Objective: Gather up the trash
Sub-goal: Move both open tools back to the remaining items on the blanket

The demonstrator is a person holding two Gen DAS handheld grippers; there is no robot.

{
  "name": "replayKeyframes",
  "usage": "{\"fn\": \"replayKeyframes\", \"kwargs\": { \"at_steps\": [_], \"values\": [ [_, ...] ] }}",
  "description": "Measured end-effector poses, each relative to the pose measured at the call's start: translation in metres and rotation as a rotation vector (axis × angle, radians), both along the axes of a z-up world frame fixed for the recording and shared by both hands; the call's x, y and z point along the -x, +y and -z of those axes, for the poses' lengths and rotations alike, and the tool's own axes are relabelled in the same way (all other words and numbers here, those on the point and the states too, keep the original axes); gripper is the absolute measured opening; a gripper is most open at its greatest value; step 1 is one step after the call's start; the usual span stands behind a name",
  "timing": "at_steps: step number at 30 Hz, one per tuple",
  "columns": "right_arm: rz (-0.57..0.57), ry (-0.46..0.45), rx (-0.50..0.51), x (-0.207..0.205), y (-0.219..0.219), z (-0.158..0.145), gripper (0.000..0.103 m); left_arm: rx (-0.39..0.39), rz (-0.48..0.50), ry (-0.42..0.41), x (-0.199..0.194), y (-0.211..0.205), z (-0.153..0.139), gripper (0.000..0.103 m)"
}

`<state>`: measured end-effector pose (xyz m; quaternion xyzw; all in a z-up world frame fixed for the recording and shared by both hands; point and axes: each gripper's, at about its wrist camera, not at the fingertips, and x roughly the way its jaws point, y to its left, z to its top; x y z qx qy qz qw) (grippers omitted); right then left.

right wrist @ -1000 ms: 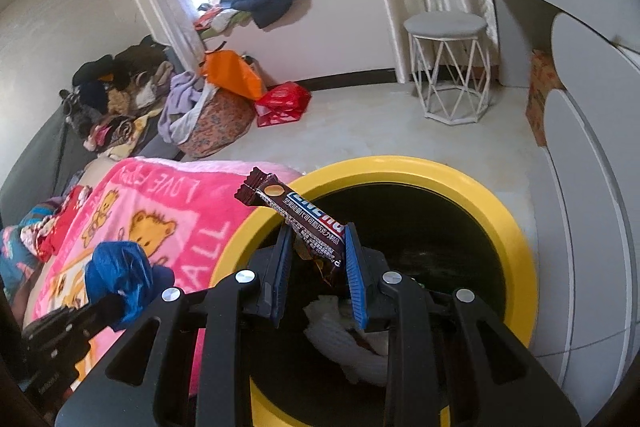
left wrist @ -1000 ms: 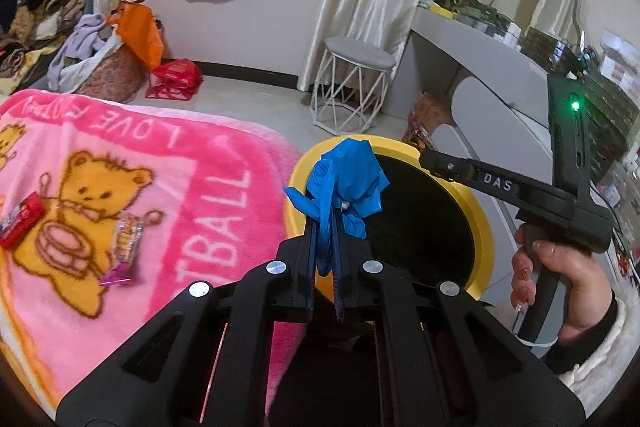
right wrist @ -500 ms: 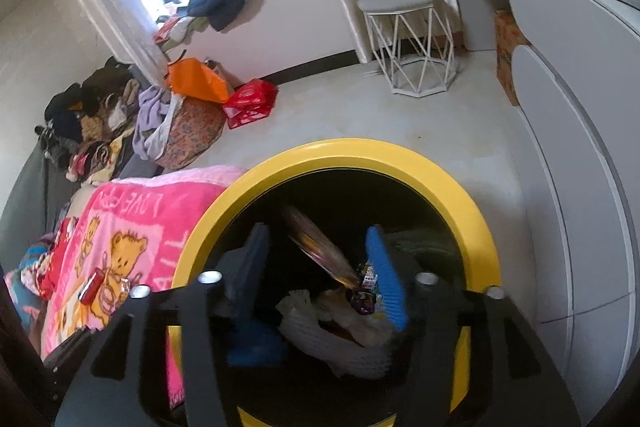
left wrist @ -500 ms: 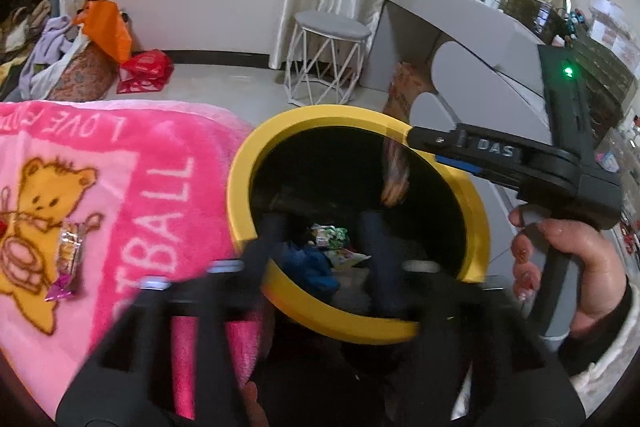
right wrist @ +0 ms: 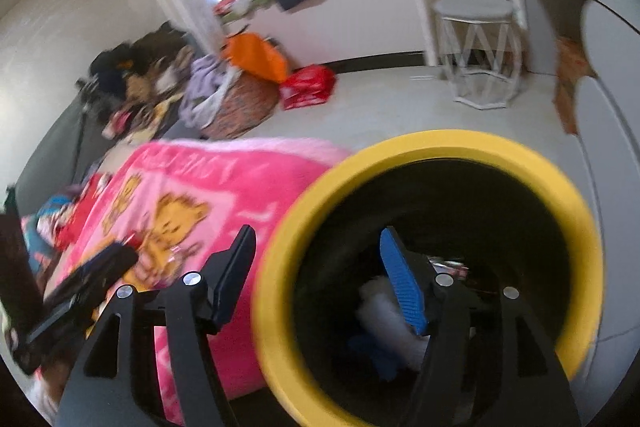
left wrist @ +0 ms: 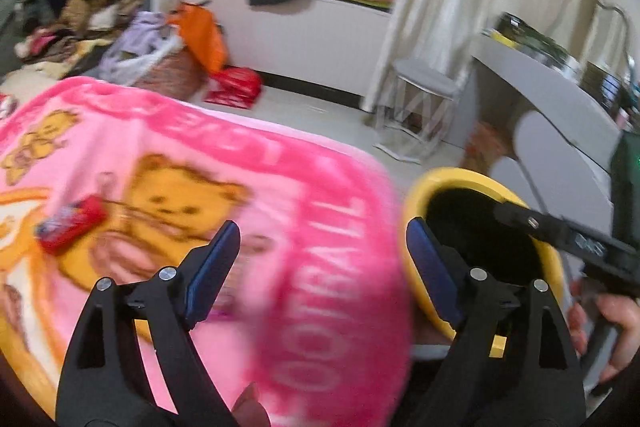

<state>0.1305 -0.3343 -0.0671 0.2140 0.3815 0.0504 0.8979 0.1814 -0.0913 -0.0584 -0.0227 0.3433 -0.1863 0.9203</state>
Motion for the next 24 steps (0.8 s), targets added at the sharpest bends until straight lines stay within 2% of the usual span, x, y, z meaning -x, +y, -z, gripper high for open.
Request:
{"fn": "replayKeyframes", "kwargs": {
  "at_steps": [8, 13, 17, 24],
  "values": [
    [-0.203, 0.004, 0.020, -0.027, 0.093, -0.007, 0.065, 0.003, -0.205, -0.011, -0.023, 0.095, -0.005, 0.077],
    [-0.302, 0.033, 0.050, -0.042, 0.146, 0.001, 0.065, -0.017, -0.291, 0.002, -0.033, 0.139, 0.002, 0.077],
    [-0.344, 0.067, 0.053, -0.052, 0.173, 0.012, 0.065, -0.035, -0.350, 0.026, -0.041, 0.169, 0.014, 0.077],
    [-0.352, 0.152, 0.017, -0.068, 0.197, 0.038, 0.065, 0.012, -0.404, 0.122, -0.056, 0.211, 0.045, 0.077]
  ]
}}
